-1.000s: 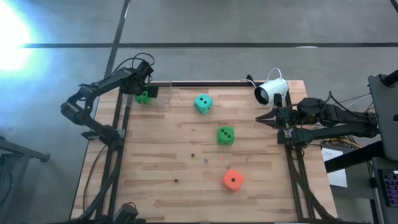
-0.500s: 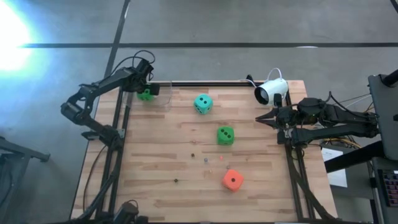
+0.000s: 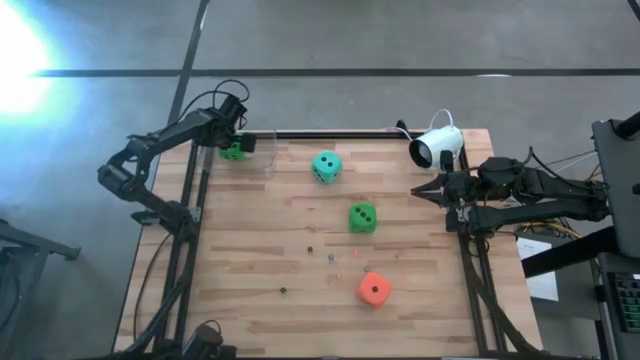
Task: Pick & Place Dice
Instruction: Put the left large green die into the transparent bin
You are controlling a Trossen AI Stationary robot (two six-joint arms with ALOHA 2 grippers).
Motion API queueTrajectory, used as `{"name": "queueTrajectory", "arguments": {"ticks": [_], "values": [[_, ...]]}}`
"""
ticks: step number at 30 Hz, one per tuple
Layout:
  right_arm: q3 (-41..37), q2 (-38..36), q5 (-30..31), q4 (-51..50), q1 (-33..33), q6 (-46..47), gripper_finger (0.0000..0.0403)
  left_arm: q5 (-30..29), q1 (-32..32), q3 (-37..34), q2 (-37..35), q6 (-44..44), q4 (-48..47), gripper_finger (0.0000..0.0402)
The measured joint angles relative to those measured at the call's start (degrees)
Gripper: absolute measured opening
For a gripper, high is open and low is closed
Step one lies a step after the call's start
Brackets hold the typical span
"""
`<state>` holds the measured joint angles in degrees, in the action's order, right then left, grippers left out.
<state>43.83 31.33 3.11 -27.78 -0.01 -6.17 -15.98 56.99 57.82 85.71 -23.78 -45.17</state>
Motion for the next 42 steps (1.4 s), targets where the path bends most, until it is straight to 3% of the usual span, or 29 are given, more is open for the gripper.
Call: {"name": "queueTrajectory", "arguments": {"ticks": [20, 29, 42], "values": [[0.0, 0.0, 0.0, 0.01, -0.01, 0.07, 0.0027, -6.09, 0.04, 0.11, -0.69, 1.25, 1.95, 0.0397], [0.0, 0.0, -0.01, 0.0, -0.01, 0.04, 0.0027, -5.67, -0.04, 0.07, -4.48, 1.21, 1.95, 0.0398], [0.0, 0.0, -0.02, 0.02, -0.01, 0.07, 0.0027, -0.83, -0.68, -0.11, -3.67, 0.77, 0.05, 0.0397]]}}
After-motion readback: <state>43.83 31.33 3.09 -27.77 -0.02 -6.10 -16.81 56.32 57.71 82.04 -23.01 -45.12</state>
